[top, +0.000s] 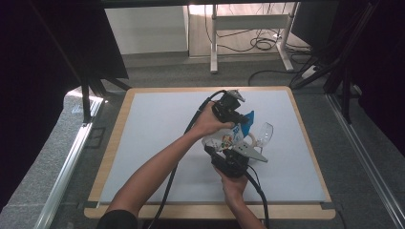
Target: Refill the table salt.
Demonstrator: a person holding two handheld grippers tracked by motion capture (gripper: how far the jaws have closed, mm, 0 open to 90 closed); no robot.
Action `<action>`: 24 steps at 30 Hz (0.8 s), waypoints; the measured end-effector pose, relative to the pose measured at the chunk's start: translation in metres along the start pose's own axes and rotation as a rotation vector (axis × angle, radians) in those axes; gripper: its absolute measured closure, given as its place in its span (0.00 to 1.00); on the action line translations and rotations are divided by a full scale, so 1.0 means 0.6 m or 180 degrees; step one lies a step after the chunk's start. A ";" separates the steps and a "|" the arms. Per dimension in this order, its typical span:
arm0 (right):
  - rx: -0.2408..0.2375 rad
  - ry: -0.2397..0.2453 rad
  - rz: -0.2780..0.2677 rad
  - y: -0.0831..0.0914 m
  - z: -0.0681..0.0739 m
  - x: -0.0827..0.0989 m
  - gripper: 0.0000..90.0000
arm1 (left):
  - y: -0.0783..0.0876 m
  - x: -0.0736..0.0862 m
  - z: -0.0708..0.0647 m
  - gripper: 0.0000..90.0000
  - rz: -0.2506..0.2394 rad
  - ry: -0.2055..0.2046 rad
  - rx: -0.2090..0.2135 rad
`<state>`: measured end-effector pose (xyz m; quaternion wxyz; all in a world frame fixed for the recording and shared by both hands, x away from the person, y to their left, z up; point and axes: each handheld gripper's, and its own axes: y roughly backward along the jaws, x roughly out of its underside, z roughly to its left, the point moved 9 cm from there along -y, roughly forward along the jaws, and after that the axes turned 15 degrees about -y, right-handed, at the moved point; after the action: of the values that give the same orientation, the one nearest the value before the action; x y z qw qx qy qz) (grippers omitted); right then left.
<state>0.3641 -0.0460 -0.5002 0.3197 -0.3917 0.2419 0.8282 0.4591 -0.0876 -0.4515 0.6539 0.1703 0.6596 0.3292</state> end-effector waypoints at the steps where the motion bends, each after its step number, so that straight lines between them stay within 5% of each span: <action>1: -0.0002 -0.0004 0.0000 0.000 0.000 0.000 0.68 | 0.000 0.000 0.000 1.00 0.0009 -0.0004 0.0001; 24: -0.0018 0.0004 -0.0010 0.001 0.002 -0.001 0.69 | 0.002 -0.002 -0.002 0.99 0.0010 -0.0019 -0.0015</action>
<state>0.3635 -0.0456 -0.4986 0.3198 -0.3935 0.2392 0.8280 0.4581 -0.0878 -0.4499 0.6558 0.1708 0.6566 0.3313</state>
